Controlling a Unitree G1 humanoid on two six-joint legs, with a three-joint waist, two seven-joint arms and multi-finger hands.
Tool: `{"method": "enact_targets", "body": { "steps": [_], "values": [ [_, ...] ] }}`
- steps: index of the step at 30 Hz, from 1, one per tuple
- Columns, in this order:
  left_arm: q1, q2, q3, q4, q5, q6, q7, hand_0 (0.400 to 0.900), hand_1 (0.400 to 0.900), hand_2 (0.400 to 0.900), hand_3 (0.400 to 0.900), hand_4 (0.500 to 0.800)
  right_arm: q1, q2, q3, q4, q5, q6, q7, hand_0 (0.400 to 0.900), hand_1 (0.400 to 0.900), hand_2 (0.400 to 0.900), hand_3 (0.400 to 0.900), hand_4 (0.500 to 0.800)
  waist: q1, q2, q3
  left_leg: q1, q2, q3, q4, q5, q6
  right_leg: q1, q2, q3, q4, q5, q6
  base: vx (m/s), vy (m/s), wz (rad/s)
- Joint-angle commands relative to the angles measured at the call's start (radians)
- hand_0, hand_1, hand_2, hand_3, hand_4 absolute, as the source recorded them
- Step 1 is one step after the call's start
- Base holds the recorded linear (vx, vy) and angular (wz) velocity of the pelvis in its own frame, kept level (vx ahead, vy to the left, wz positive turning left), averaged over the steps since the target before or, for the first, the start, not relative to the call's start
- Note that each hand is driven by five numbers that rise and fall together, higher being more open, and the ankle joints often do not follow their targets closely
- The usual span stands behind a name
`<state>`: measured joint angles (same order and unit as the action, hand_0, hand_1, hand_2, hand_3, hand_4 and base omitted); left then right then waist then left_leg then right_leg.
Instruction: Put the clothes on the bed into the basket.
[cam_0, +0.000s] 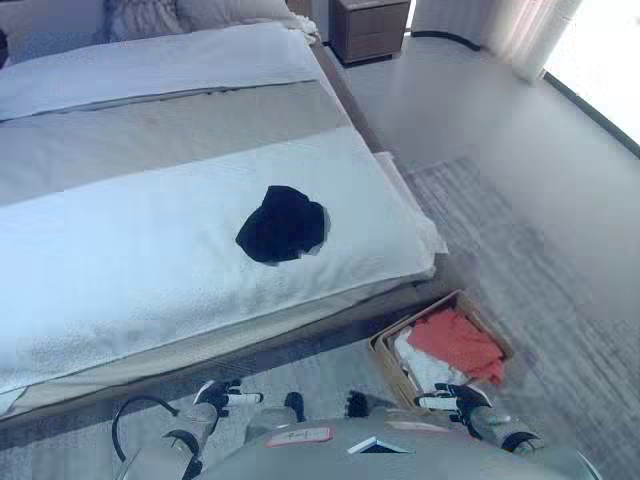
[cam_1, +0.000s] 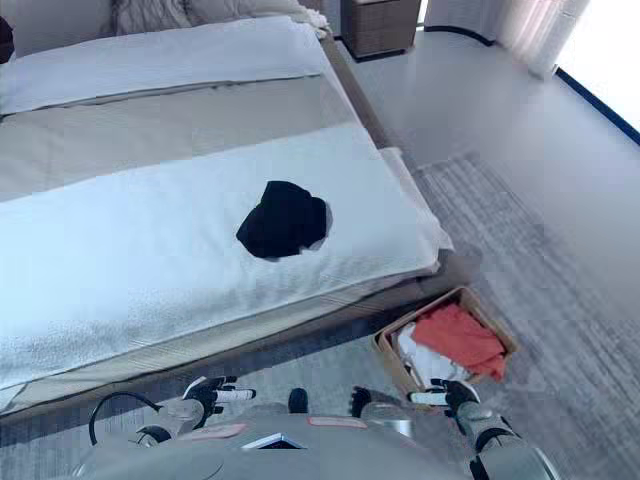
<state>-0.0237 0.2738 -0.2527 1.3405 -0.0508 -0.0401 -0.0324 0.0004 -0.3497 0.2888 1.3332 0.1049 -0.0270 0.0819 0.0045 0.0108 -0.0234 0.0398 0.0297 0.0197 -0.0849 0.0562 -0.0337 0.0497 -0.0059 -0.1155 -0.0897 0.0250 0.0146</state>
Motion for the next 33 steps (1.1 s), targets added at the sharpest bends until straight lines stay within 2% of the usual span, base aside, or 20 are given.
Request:
{"method": "enact_targets", "body": {
  "steps": [1, 17, 33],
  "values": [
    [-0.072, 0.036, 0.011, 0.057, 0.008, -0.02, 0.011, 0.9, 0.9, 0.9, 0.9, 0.8, -0.033, 0.003, 0.022, 0.021, -0.004, -0.016, -0.005, 0.9, 0.9, 0.9, 0.9, 0.8, 0.004, -0.036, 0.004, 0.012, -0.018, -0.009, -0.002, -0.085, -0.001, 0.011, -0.054, 0.012, 0.002, -0.029, 0.069, 0.0, 0.0, 0.0],
    [-0.068, 0.039, 0.018, 0.063, 0.008, -0.019, 0.015, 0.9, 0.9, 0.9, 0.9, 0.8, -0.033, 0.003, 0.024, 0.019, -0.003, -0.018, -0.006, 0.9, 0.9, 0.9, 0.9, 0.8, 0.005, -0.04, 0.011, 0.014, -0.015, -0.014, -0.002, -0.085, -0.003, 0.016, -0.052, 0.005, 0.002, -0.035, 0.066, 0.0, -0.002, 0.01],
    [-0.07, 0.052, 0.016, 0.066, 0.011, -0.017, 0.014, 0.9, 0.9, 0.9, 0.9, 0.8, -0.06, -0.019, 0.035, 0.002, -0.001, -0.021, -0.008, 0.9, 0.9, 0.9, 0.9, 0.8, 0.014, -0.044, 0.02, 0.01, -0.007, -0.045, 0.003, -0.084, -0.003, 0.016, -0.036, -0.002, 0.023, -0.066, 0.045, 0.04, -0.032, 0.06]
  ]
}}
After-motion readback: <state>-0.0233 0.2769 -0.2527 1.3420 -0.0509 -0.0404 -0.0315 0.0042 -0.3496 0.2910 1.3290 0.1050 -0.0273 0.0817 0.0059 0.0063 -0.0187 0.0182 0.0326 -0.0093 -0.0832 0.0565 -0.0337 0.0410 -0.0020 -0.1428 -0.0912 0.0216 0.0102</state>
